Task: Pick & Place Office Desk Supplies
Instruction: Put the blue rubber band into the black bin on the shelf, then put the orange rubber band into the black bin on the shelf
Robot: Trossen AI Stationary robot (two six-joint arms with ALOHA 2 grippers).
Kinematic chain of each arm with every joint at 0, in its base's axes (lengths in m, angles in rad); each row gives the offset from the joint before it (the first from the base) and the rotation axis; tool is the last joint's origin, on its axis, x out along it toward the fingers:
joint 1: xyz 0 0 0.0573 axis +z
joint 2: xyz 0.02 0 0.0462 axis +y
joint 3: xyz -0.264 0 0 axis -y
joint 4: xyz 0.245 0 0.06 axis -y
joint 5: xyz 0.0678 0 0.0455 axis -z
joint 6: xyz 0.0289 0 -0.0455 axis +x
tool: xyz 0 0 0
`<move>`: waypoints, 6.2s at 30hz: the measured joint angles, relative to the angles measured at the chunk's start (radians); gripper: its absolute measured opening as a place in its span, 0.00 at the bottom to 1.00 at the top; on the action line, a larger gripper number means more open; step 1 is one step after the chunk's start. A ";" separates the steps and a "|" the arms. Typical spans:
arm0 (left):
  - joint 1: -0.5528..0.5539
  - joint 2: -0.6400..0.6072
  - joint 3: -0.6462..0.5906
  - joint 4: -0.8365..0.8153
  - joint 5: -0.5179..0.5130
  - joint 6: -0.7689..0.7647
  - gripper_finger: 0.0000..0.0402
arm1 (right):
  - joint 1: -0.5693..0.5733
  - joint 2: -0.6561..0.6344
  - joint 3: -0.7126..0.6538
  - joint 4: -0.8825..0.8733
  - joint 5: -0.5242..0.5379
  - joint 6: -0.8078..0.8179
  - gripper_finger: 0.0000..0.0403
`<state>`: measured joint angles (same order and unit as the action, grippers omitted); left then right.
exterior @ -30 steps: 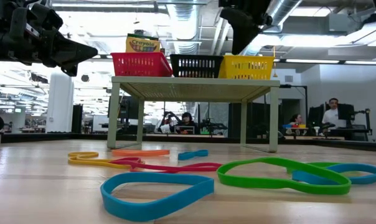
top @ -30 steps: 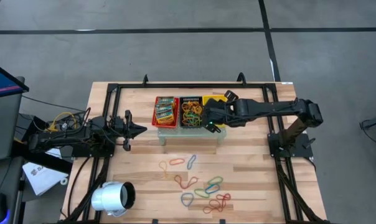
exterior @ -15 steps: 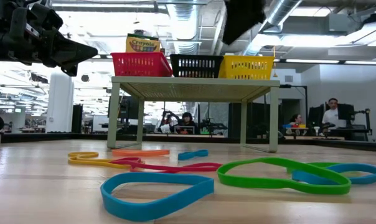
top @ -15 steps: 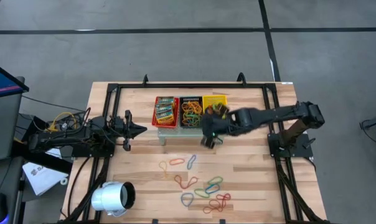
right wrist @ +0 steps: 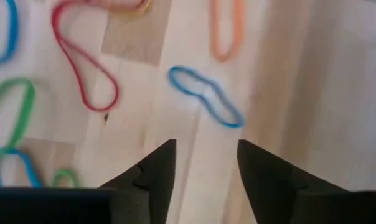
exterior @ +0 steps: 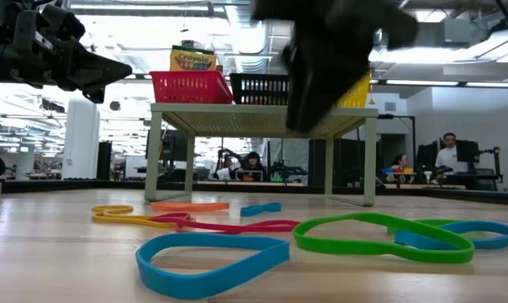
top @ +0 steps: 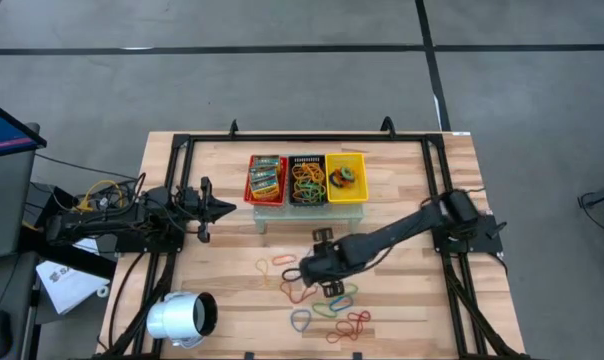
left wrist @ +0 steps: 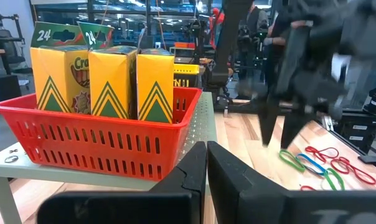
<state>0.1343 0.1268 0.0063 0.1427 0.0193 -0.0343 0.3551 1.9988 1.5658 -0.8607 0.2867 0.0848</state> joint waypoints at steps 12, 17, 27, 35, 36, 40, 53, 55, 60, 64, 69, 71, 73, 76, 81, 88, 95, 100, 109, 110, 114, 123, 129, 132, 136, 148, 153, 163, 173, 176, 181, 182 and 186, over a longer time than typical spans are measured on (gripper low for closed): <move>0.000 0.000 0.000 0.000 0.000 0.000 0.02 | -0.076 0.117 0.074 0.015 -0.063 -0.148 0.57; 0.000 0.000 0.000 0.000 0.000 0.000 0.02 | -0.097 0.117 0.087 0.018 -0.167 -0.253 0.57; 0.000 0.000 0.000 0.000 0.000 0.000 0.02 | -0.103 0.117 0.087 0.114 -0.184 -0.426 0.57; 0.000 0.000 0.000 0.000 0.000 0.000 0.02 | -0.098 0.150 0.088 0.155 -0.186 -0.470 0.57; 0.000 0.001 0.000 0.000 0.000 0.000 0.02 | -0.095 0.159 0.085 0.140 -0.180 -0.486 0.57; 0.000 0.010 0.000 0.005 0.000 0.000 0.02 | -0.091 0.174 0.084 0.143 -0.170 -0.554 0.57; 0.000 0.033 0.000 0.000 0.000 0.000 0.02 | -0.101 0.171 0.087 0.129 -0.257 -0.774 0.56; 0.000 0.033 0.000 0.001 0.000 0.000 0.02 | -0.111 0.171 0.087 0.129 -0.257 -0.775 0.55; 0.000 0.033 0.000 0.000 0.000 0.000 0.02 | -0.139 0.171 0.087 0.137 -0.261 -0.780 0.55; 0.000 0.033 0.000 0.000 0.000 0.000 0.02 | -0.148 0.171 0.087 0.131 -0.266 -0.789 0.55; 0.000 0.033 0.000 0.001 0.000 0.000 0.02 | -0.147 0.208 0.087 0.105 -0.272 -0.793 0.55; 0.000 0.033 0.000 0.001 0.000 0.000 0.02 | -0.146 0.227 0.090 0.103 -0.275 -0.793 0.55; 0.000 0.033 0.000 0.001 0.000 0.000 0.02 | -0.147 0.245 0.093 0.099 -0.280 -0.793 0.55; 0.000 0.033 0.000 0.001 0.000 0.000 0.02 | -0.147 0.255 0.094 0.087 -0.286 -0.793 0.53; 0.000 0.033 0.000 0.001 0.000 0.000 0.02 | -0.146 0.253 0.091 0.075 -0.317 -0.790 0.34; 0.000 0.033 0.000 0.001 0.000 0.000 0.02 | -0.155 0.254 0.089 0.074 -0.353 -0.746 0.09; 0.000 0.033 0.000 0.001 0.000 0.000 0.02 | -0.156 0.252 0.089 0.080 -0.349 -0.666 0.01; 0.000 0.033 0.000 0.001 0.000 0.000 0.02 | -0.146 0.258 0.140 0.034 -0.341 -0.630 0.00; 0.000 0.033 0.000 0.001 0.000 0.000 0.02 | -0.120 0.240 0.281 -0.050 -0.335 -0.581 0.00; 0.000 0.033 0.000 0.001 0.000 0.000 0.02 | -0.117 0.233 0.295 -0.077 -0.335 -0.581 0.00; 0.000 0.033 0.000 0.000 0.000 0.000 0.02 | -0.112 0.196 0.360 -0.149 -0.338 -0.582 0.00; 0.000 0.070 0.000 0.023 0.000 0.000 0.02 | -0.152 -0.022 0.381 -0.219 -0.218 -0.582 0.00; 0.000 0.091 0.000 0.024 0.000 0.000 0.02 | -0.242 -0.182 0.382 -0.172 -0.071 -0.583 0.00; 0.000 0.094 0.000 0.023 0.000 0.000 0.02 | -0.311 -0.216 0.383 -0.129 -0.034 -0.581 0.00; 0.000 0.098 0.000 0.025 0.000 0.000 0.02 | -0.403 -0.209 0.383 -0.098 -0.039 -0.556 0.00; 0.000 0.102 0.000 0.041 0.000 0.000 0.02 | -0.493 -0.129 0.379 -0.244 -0.076 -0.491 0.00; 0.000 0.107 0.000 0.042 0.000 0.000 0.02 | -0.505 -0.110 0.378 -0.285 -0.077 -0.476 0.00; 0.000 0.111 0.000 0.042 0.000 0.000 0.02 | -0.508 -0.116 0.379 -0.314 -0.076 -0.432 0.18; 0.000 0.111 0.000 0.041 0.000 0.000 0.02 | -0.502 -0.116 0.379 -0.314 -0.076 -0.406 0.41; 0.000 0.111 0.000 0.041 0.000 0.000 0.02 | -0.486 -0.116 0.379 -0.314 -0.076 -0.389 0.43; 0.000 0.099 0.000 0.041 0.000 0.000 0.02 | -0.452 -0.116 0.379 -0.314 -0.072 -0.399 0.44; 0.000 0.095 0.000 0.038 0.000 0.000 0.02 | -0.446 -0.116 0.379 -0.315 -0.071 -0.399 0.44; 0.000 0.081 0.000 0.031 0.000 0.000 0.02 | -0.423 -0.116 0.379 -0.315 -0.069 -0.399 0.43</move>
<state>0.1341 0.2076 0.0063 0.1734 0.0196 -0.0342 -0.0679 1.8828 1.9446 -1.1756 0.2177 -0.3138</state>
